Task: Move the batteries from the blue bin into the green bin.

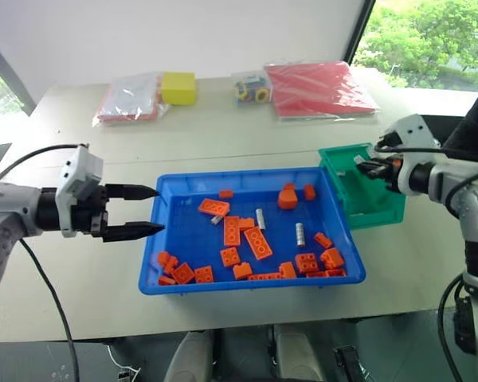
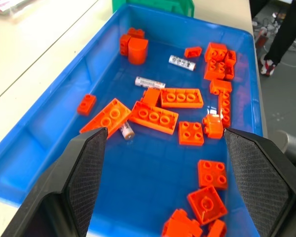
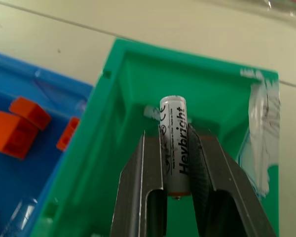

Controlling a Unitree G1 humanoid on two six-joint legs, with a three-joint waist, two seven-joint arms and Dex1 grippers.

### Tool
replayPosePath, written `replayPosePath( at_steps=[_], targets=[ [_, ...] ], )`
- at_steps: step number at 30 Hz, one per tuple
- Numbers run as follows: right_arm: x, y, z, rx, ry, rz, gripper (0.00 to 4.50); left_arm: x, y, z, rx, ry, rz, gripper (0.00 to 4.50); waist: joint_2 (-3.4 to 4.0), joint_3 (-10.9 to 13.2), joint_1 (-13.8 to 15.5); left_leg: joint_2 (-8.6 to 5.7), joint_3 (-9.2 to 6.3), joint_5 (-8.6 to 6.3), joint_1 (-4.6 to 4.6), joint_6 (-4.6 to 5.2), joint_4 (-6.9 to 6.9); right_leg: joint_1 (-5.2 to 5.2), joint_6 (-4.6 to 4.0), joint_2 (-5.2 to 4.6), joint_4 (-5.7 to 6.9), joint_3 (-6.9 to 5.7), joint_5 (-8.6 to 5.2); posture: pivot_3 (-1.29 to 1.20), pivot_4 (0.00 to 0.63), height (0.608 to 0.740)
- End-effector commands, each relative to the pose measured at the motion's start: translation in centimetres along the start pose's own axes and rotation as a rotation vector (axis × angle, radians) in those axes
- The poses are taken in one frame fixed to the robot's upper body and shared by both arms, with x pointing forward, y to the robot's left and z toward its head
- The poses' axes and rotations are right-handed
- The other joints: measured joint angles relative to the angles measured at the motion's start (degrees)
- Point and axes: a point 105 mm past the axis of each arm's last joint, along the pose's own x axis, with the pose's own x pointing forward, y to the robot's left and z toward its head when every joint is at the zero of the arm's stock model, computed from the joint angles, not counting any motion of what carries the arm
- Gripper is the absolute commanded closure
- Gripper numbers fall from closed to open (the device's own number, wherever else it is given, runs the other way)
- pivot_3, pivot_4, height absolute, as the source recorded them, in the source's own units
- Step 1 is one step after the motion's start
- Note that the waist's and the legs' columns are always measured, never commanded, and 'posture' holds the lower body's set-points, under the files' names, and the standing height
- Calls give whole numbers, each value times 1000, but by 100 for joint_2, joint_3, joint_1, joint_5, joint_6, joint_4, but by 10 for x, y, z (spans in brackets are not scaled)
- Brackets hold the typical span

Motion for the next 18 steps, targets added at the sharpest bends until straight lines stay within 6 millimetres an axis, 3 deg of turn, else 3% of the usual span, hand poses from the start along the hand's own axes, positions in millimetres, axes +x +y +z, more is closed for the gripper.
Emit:
replayPosePath(
  at_steps=[1,4,6,8,10,12,13,16,18],
  targets=[
    [-1,3,14,-53,-76,1,2992,-2,4,9,42,-14,15,587,0,0,-5,-1,3,0,0,0,3,0,1,0,1,3,0,0,150,735],
    [-1,6,27,-90,-122,7,1544,-2,4,10,44,-16,13,587,0,0,13,-1,6,0,1,1,7,0,1,1,2,5,1,0,150,735],
    [-3,10,43,-125,-173,9,1544,-2,4,10,44,-15,13,587,0,0,17,-1,6,0,0,1,8,0,1,1,2,5,1,0,150,735],
    [-4,39,70,-165,-265,100,1544,-4,3,9,44,-11,18,587,0,0,-10,-2,6,0,0,1,8,0,2,1,2,6,1,0,150,735],
    [-2,79,82,-170,-313,238,1544,-5,3,9,44,-9,20,587,0,0,-22,4,6,0,2,1,7,-2,1,7,3,9,1,0,150,735],
    [5,125,79,-155,-313,391,1544,-5,3,10,45,-9,25,587,-4,-2,-14,26,6,-1,3,0,3,-3,0,26,2,11,1,0,150,735],
    [10,146,73,-144,-296,462,1268,-6,4,10,45,-9,28,587,-6,-3,-3,35,5,-1,3,0,2,-3,-2,32,2,11,0,0,150,735],
    [23,181,59,-164,-247,551,122,-6,3,11,45,-10,32,587,-4,-2,55,41,-5,0,-1,-1,1,-4,-7,52,2,18,2,0,150,735],
    [33,203,50,-186,-216,616,22,-6,2,11,45,-10,31,587,-5,-2,95,36,-4,0,-10,-1,11,-7,-8,50,1,18,3,0,150,735]
  ],
)
